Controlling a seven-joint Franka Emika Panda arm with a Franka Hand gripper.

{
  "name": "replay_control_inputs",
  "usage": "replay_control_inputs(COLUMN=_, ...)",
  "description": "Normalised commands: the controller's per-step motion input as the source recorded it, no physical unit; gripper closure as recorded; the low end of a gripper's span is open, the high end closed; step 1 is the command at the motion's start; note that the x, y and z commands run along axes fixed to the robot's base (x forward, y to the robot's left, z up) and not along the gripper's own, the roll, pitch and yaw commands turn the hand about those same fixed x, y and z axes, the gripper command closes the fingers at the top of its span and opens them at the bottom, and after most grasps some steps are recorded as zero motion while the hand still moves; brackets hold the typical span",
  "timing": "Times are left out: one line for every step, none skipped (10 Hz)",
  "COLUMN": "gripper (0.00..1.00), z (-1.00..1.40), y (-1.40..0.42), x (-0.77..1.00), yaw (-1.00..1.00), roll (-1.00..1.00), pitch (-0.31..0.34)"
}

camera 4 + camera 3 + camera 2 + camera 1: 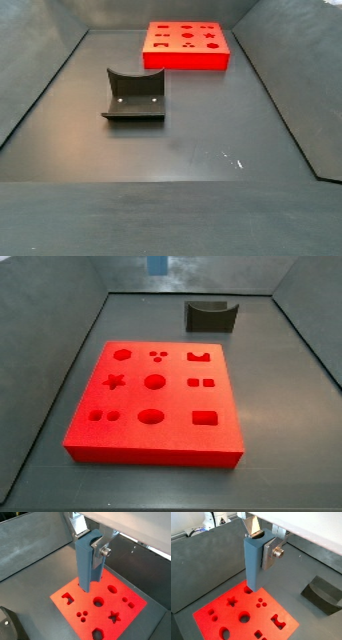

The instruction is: Insert the arch object.

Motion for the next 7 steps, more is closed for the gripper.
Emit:
replay_control_inputs(gripper=1.00, z=-0.42, y=0.00, x=0.12, yaw=-0.16, roll=0.00, pitch=-0.097)
replay_control_inputs(gripper=1.00, z=-0.73, y=0.02, x=0.30, yaw=-0.14, roll=0.00, pitch=-0.193)
replay_control_inputs(gripper=1.00, z=-0.69, y=0.07, x=0.34, yaw=-0.11, roll=0.00, pitch=-0.213)
replay_control_inputs(gripper=1.00, z=-0.66, y=0.09, x=0.38, yaw=-0.10, roll=0.00, pitch=-0.220)
replay_control_inputs(gripper=1.00, z=-0.64, y=0.10, x=0.41, yaw=-0.15, roll=0.00, pitch=-0.226)
replay_control_inputs(gripper=1.00, z=-0.65, y=0.14, x=0.48, yaw=-0.23, roll=0.01, pitch=-0.213)
replay_control_inputs(gripper=1.00, z=-0.70, y=0.19, x=0.52, yaw=-0.32, roll=0.01, pitch=-0.194)
